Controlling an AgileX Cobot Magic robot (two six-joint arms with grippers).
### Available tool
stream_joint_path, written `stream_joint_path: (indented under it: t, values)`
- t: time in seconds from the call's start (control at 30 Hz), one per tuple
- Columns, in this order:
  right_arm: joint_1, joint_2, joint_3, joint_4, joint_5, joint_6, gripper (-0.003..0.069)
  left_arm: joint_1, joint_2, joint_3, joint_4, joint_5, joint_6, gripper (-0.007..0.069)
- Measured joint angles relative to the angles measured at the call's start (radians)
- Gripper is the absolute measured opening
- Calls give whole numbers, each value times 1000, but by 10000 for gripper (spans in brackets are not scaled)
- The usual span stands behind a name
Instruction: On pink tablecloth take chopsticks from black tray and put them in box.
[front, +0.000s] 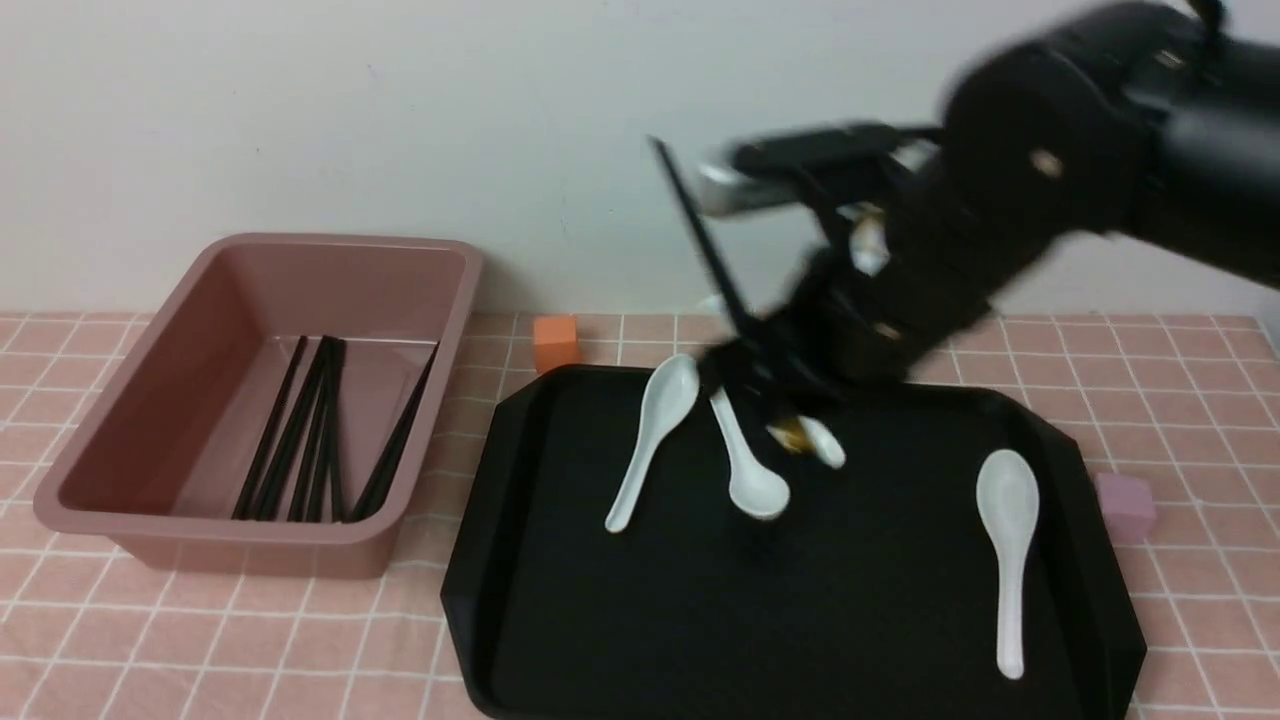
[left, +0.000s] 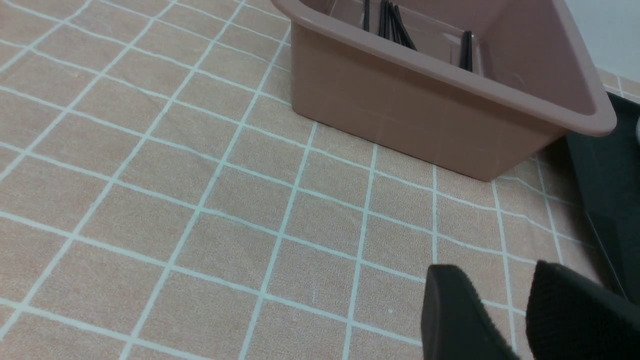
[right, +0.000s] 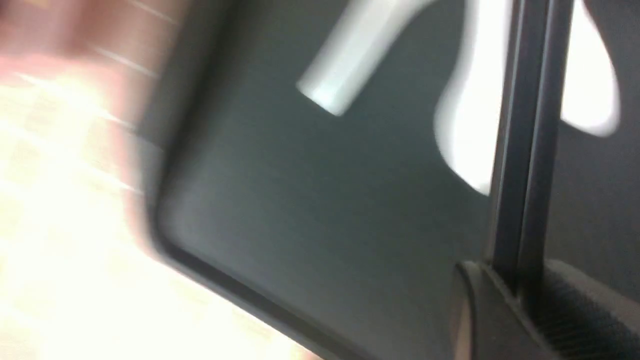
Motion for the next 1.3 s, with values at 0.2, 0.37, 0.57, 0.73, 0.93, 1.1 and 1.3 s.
stream_joint_path:
  t: [0.2,0.37,0.57,0.73,0.93,1.1,1.3]
  values:
    - [47,100,-106,-28,158,-30,142,0,0,0,0,0,0,239]
    - [47,107,-115,-30,87,-36,142,0,0,0,0,0,0,239]
    - [48,145,-207,101,-64,-96,142,0,0,0,0,0,0,239]
    - [70,288,-402,248,-153,-194,142,0,0,0,0,0,0,239]
    - [112,528,-667,291,-219,-240,142,0,0,0,0,0,0,239]
    - [119,670,-799,286,-269,-240,259,0,0,0,0,0,0,239]
    - [116,661,-811,280,-192,-264,500,0,0,0,0,0,0,239]
